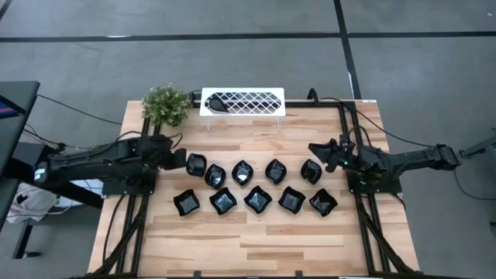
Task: Pick & Place Mini shaped plates
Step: Put the leaf shaped plate on the shelf
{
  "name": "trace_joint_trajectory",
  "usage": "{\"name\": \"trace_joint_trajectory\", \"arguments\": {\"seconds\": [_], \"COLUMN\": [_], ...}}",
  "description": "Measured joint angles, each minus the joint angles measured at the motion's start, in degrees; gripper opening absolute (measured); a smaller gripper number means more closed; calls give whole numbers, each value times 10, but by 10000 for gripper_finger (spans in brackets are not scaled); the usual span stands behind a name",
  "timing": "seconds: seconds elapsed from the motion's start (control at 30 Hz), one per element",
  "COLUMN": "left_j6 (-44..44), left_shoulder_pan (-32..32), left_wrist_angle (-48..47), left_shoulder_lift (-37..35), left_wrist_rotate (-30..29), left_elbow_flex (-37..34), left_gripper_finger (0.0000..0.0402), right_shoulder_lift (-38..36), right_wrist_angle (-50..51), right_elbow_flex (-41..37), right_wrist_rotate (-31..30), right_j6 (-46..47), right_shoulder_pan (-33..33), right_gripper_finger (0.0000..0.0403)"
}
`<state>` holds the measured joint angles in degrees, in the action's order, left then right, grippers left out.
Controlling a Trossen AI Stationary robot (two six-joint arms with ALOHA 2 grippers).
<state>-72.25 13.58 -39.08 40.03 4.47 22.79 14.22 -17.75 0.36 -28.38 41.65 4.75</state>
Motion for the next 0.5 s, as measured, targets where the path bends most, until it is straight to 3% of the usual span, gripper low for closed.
{"name": "trace_joint_trajectory", "arguments": {"seconds": [0.23, 0.5], "left_j6": [0, 0], "left_shoulder_pan": [0, 0], "left_wrist_angle": [207, 376], "left_shoulder_lift": [-9, 82], "left_wrist_rotate": [-15, -27], "left_elbow_flex": [1, 11], "left_gripper_finger": [3, 3], "right_shoulder_lift": [0, 17], "right_wrist_angle": [-27, -53], "right_elbow_flex": [0, 30], "right_wrist_rotate": [1, -2], "right_j6": [9, -23], "right_shoulder_pan": [0, 0], "right_gripper_finger": [119, 119]}}
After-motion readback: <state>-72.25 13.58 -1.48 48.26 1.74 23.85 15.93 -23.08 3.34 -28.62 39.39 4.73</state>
